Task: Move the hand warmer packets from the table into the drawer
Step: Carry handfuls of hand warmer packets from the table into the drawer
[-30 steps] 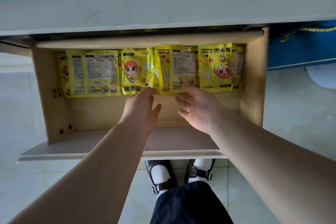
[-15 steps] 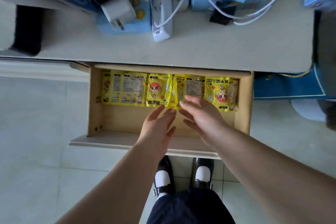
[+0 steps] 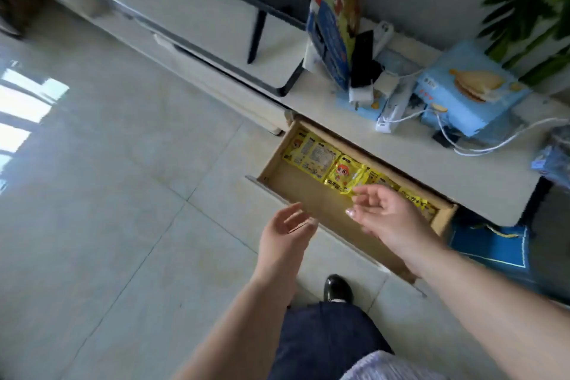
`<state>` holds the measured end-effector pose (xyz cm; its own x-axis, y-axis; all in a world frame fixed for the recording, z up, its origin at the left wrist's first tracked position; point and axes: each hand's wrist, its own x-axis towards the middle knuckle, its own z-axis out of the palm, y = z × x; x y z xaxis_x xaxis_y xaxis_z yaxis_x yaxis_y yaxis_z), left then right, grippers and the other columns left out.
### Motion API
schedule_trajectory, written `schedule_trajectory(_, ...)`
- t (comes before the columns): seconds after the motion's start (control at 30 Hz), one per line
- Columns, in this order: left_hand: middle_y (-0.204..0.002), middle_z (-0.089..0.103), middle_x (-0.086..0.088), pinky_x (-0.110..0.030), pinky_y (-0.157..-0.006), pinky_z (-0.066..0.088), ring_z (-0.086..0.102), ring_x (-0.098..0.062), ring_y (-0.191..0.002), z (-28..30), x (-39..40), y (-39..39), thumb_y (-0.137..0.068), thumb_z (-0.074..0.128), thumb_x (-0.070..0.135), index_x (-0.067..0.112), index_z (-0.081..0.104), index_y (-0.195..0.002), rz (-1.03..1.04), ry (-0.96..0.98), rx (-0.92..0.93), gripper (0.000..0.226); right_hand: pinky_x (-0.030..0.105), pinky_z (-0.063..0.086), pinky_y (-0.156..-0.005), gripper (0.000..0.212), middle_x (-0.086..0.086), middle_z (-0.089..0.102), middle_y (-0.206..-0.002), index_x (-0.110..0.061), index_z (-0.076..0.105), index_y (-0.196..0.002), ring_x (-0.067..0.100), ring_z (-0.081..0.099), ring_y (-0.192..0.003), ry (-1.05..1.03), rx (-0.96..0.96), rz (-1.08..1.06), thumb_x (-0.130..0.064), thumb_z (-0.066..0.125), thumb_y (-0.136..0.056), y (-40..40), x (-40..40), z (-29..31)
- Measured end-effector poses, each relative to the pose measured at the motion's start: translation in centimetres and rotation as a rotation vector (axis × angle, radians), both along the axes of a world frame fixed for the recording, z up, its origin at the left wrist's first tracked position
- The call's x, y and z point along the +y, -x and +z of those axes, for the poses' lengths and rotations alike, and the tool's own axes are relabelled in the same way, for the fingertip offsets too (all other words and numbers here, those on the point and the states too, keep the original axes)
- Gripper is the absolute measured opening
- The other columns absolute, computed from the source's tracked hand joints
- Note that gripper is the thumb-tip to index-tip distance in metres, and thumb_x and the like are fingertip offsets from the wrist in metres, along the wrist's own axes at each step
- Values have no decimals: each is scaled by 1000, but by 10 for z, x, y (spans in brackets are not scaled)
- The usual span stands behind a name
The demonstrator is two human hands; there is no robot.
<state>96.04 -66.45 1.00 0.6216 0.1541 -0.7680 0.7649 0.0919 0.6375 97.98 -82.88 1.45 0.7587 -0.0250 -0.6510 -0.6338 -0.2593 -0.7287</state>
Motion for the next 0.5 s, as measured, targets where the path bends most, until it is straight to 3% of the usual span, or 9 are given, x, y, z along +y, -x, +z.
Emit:
schedule_trajectory(0.1,-105,68,9,-20,-78,47,64,-3,-95,37,27,38,-85,68,13,24,59,-113,157,-3,8,32,24,50,-83,32,5,61,-108,-15,60,-108,15,62,-98,-23,-25,114,-6,70,-80,15,25,34)
schedule_trajectory(0.23,-106,66,7,-24,-84,48,62,-6,-97,101,82,103,-86,67,9,21,58,-111,447,19,-32,30,29,49,-96,32,-2,62,-102,-26,60,-101,10,60,-99,-14,-106,415,-9,73,-78,37,85,93)
schedule_trajectory(0.37,-107,64,7,-29,-90,46,60,-4,-97,152,134,171,-87,64,8,19,55,-116,671,22,-132,33,26,47,-92,32,-1,62,-108,-27,58,-103,11,59,-103,-6,-204,673,-15,73,-78,60,158,151)
schedule_trajectory(0.5,-107,65,8,-26,-84,47,61,-4,-98,191,181,250,-86,65,8,25,58,-108,875,-26,-234,29,26,46,-94,38,2,62,-113,-18,60,-115,13,58,-108,-27,-284,913,-17,72,-80,106,238,202)
